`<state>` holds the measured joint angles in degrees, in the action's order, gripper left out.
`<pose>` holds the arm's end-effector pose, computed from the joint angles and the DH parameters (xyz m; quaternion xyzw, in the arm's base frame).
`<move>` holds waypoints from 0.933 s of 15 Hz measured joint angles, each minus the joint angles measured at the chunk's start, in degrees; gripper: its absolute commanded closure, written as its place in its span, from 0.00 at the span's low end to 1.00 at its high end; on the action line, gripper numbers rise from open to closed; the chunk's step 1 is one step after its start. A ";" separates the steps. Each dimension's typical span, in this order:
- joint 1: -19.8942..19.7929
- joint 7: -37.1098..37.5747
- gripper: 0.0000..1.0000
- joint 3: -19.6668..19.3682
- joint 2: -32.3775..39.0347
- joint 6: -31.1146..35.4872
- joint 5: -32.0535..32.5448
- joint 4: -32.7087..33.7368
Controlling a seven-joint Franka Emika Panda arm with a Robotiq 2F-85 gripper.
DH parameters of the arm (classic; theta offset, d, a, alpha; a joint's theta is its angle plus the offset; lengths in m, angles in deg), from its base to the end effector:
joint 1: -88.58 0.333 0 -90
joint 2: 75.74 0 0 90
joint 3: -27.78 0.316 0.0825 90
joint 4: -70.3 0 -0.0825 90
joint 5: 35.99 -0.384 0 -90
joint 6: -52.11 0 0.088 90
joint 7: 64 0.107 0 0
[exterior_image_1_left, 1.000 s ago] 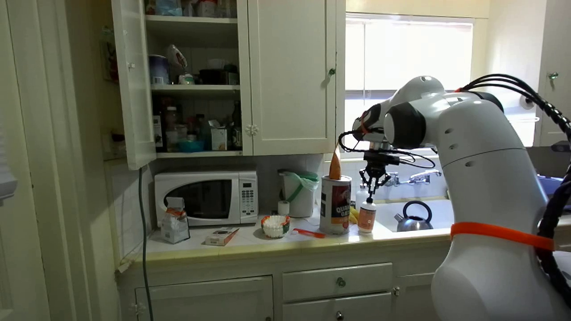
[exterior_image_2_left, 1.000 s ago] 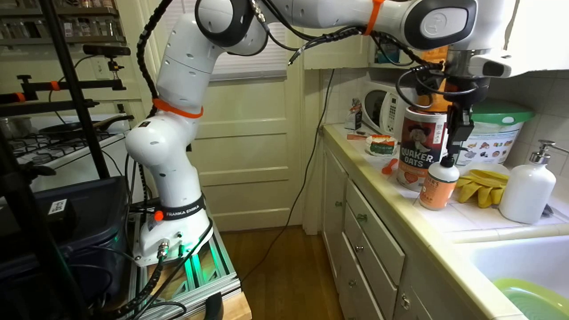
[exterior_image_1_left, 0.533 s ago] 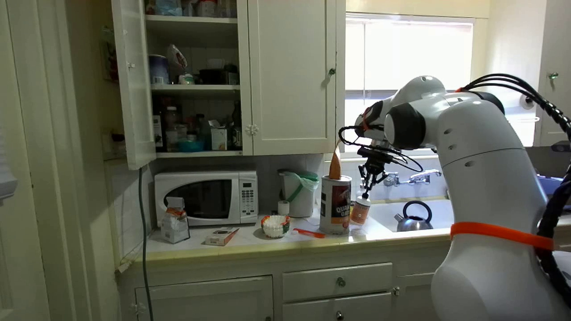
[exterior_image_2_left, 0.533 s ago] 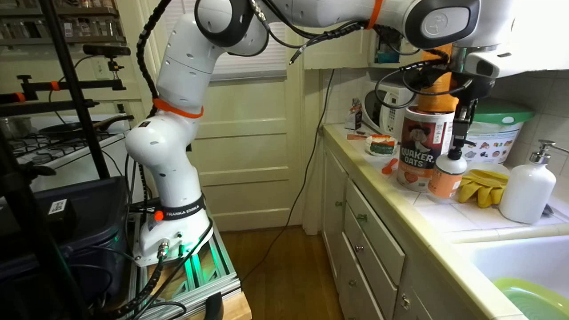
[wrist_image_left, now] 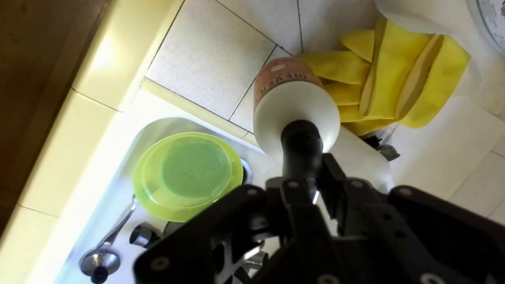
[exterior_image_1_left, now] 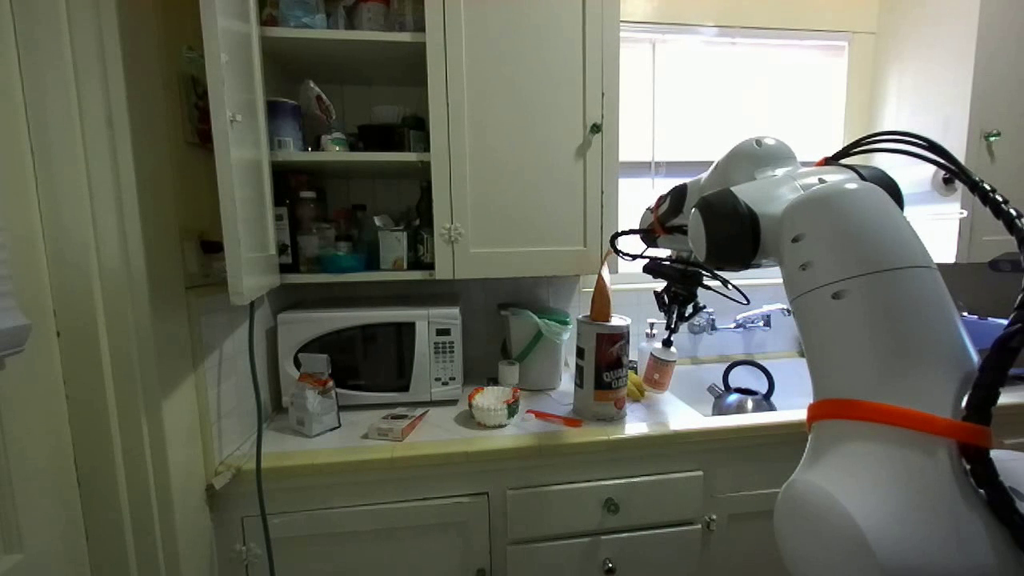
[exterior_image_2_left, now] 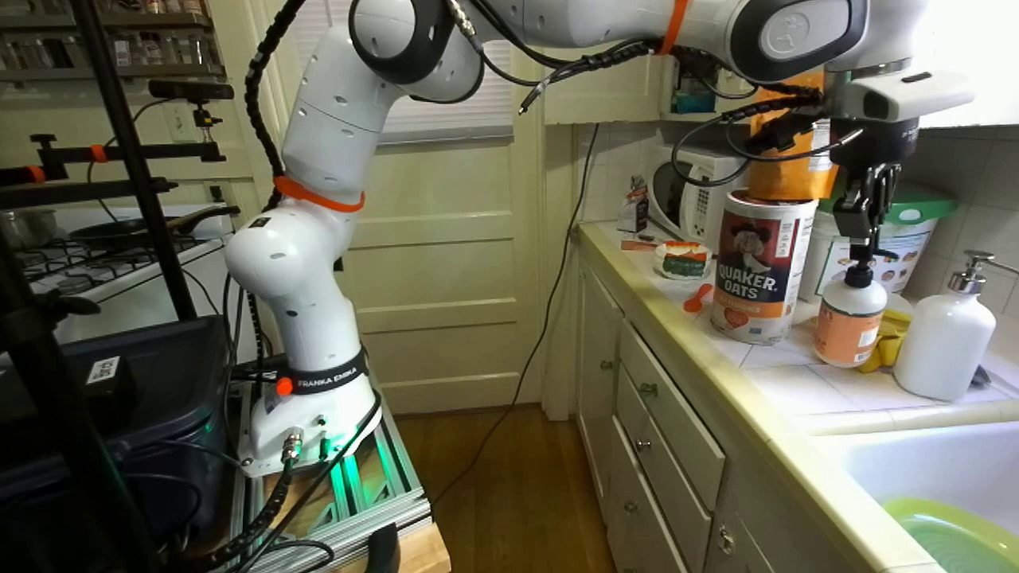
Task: Move the pump bottle with the orange label to the right then press down on the bottle.
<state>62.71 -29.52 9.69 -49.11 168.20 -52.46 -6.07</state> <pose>0.5572 -0.4503 0.5009 -0.7526 0.6430 -0.1298 0.0581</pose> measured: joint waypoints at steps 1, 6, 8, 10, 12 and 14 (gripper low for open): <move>0.29 1.47 0.96 -0.39 0.32 -0.01 1.30 0.06; 0.63 3.27 0.96 -0.70 1.09 -0.01 2.87 0.18; 0.63 3.27 0.96 -0.70 1.11 -0.01 2.87 0.15; 0.64 3.60 0.96 -0.72 1.28 -0.01 2.87 0.15; 0.65 4.15 0.96 -0.74 1.45 -0.06 2.93 0.17; 0.65 4.82 0.96 -0.76 1.54 -0.22 3.07 0.35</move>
<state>63.36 -24.69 8.93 -47.57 167.98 -49.39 -5.72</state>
